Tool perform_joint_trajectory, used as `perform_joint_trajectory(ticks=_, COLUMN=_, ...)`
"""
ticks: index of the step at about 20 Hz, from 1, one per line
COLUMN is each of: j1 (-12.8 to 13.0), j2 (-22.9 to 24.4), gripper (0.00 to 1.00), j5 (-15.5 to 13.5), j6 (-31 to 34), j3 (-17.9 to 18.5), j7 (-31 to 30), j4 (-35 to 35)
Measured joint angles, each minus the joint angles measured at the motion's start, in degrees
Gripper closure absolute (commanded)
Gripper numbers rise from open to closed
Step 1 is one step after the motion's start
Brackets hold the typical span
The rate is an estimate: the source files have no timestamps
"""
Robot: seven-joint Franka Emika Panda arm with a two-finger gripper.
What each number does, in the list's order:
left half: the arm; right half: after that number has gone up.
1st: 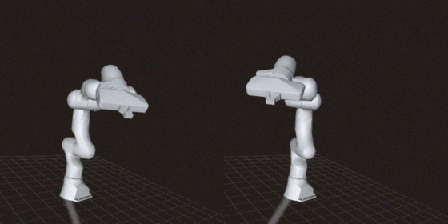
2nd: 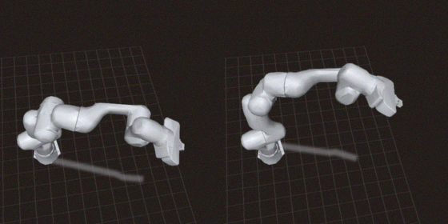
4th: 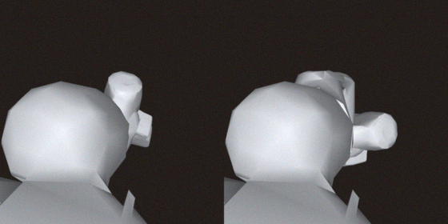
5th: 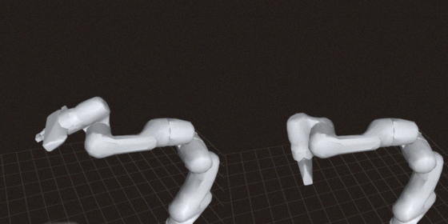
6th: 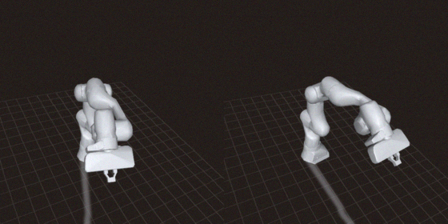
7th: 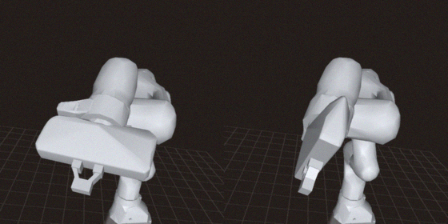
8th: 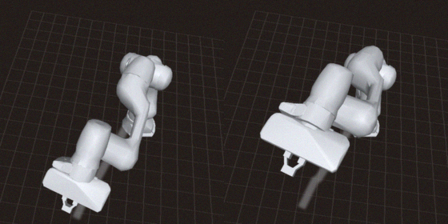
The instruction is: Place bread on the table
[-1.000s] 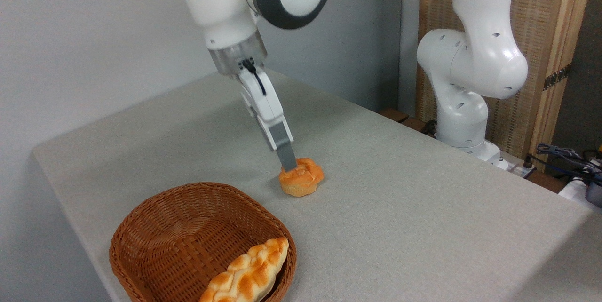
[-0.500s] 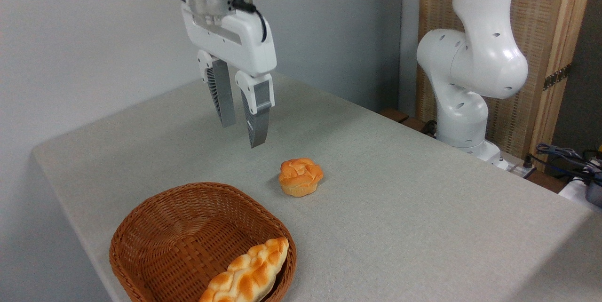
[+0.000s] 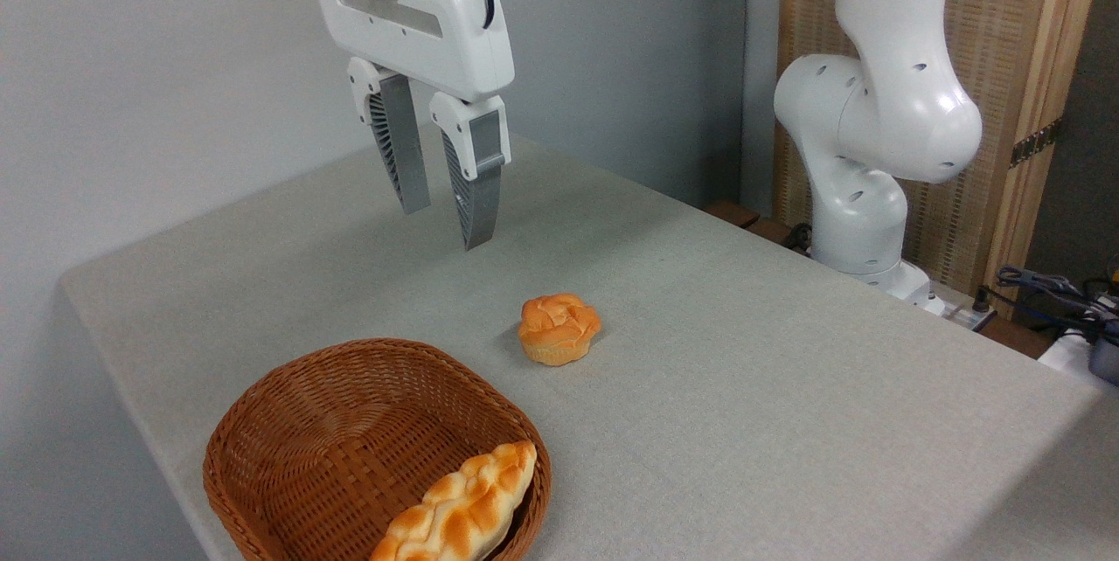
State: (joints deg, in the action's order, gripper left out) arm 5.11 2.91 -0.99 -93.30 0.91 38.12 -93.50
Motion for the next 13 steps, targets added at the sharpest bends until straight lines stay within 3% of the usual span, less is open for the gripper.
perform_joint_trajectory(ticks=13, j1=-0.99, j2=-1.83, gripper=0.0, j5=0.0, j6=0.47, j3=0.45, j7=0.87, j4=2.2)
